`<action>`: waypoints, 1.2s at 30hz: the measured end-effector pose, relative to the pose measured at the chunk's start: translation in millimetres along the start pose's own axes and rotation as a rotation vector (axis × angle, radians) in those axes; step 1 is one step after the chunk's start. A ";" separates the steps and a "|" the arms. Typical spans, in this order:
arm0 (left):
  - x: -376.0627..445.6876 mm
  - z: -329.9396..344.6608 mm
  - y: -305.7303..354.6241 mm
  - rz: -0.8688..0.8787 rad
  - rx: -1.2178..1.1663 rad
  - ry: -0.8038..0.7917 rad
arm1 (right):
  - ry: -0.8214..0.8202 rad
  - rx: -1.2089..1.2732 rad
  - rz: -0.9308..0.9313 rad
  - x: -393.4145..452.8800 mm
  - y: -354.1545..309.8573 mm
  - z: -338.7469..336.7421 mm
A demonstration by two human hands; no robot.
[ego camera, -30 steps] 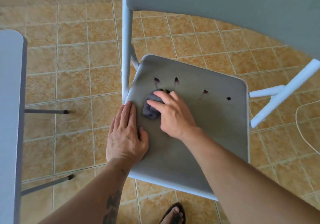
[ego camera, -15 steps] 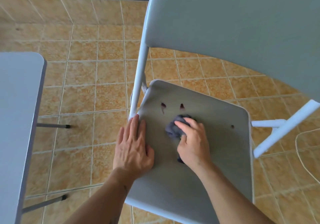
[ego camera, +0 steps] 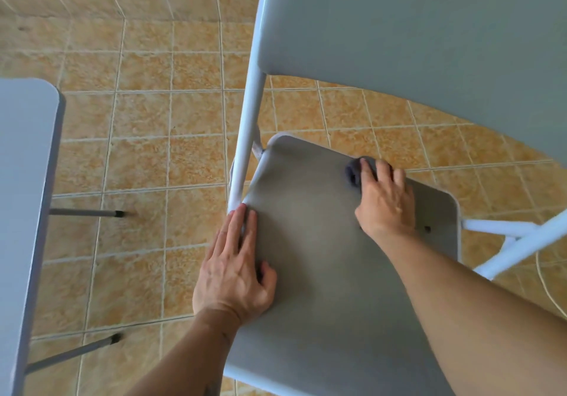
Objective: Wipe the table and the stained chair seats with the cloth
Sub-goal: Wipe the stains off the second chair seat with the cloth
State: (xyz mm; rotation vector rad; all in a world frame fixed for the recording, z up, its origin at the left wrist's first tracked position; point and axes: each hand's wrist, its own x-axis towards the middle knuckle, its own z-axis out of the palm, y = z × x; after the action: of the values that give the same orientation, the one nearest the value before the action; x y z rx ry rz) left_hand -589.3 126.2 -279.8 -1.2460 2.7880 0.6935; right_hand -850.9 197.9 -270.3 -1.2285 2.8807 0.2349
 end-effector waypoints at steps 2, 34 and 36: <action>1.0 -0.1 0.8 -0.011 -0.007 -0.017 | -0.047 0.055 0.129 2.1 -3.6 -4.5; 5.2 -1.2 4.3 -0.064 0.063 -0.068 | 0.038 0.257 -0.237 -40.1 -22.2 -4.5; 5.1 -0.1 6.0 -0.058 0.057 -0.060 | 0.052 0.168 -0.027 -45.9 18.2 2.3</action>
State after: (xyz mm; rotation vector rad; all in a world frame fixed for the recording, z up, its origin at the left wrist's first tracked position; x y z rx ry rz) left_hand -597.0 126.1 -278.3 -1.2691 2.6923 0.6326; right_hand -832.2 243.6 -267.3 -1.2603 2.8542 -0.0391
